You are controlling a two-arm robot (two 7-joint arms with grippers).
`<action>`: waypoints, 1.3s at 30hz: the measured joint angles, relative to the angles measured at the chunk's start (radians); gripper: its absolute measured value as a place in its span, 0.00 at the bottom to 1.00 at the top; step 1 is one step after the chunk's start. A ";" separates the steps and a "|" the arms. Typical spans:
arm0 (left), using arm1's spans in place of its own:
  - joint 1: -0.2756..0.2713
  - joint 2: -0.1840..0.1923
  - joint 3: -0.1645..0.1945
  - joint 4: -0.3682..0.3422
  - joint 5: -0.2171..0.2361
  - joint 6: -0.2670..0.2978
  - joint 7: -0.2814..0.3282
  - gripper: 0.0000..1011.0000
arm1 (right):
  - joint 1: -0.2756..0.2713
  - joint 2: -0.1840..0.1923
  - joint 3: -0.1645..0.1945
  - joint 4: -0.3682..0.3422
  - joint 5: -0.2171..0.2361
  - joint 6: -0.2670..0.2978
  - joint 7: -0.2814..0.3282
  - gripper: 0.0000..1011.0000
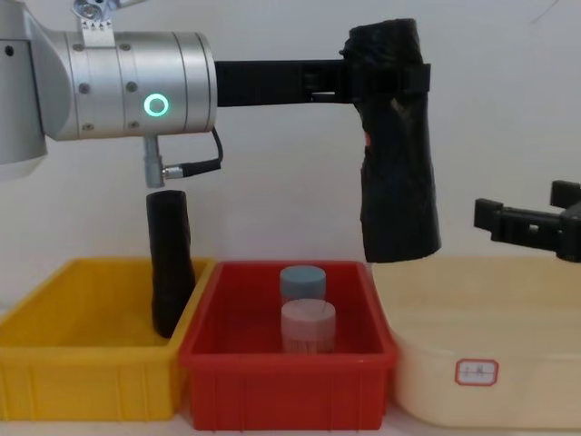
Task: Pick up the garbage bag with the one hand and transfer it to the other hand.
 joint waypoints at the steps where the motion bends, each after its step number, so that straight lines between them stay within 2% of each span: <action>1: -0.001 -0.001 0.002 0.001 0.000 0.000 -0.001 0.39 | 0.000 0.006 0.000 -0.005 0.003 0.004 0.008 0.99; 15: -0.003 -0.005 0.010 0.005 0.000 0.002 -0.006 0.39 | 0.013 0.127 -0.012 -0.063 0.069 0.078 0.181 0.99; 21: -0.004 -0.005 0.012 0.006 0.000 0.002 -0.007 0.39 | 0.037 0.151 -0.028 -0.066 0.073 0.100 0.210 0.99; 27: -0.004 -0.006 0.013 0.006 0.000 0.002 -0.008 0.39 | 0.069 0.149 -0.046 -0.049 0.056 0.112 0.202 0.99; 39: -0.005 -0.007 0.014 0.007 0.000 0.002 -0.008 0.39 | 0.150 0.116 -0.097 0.007 0.015 0.121 0.169 0.99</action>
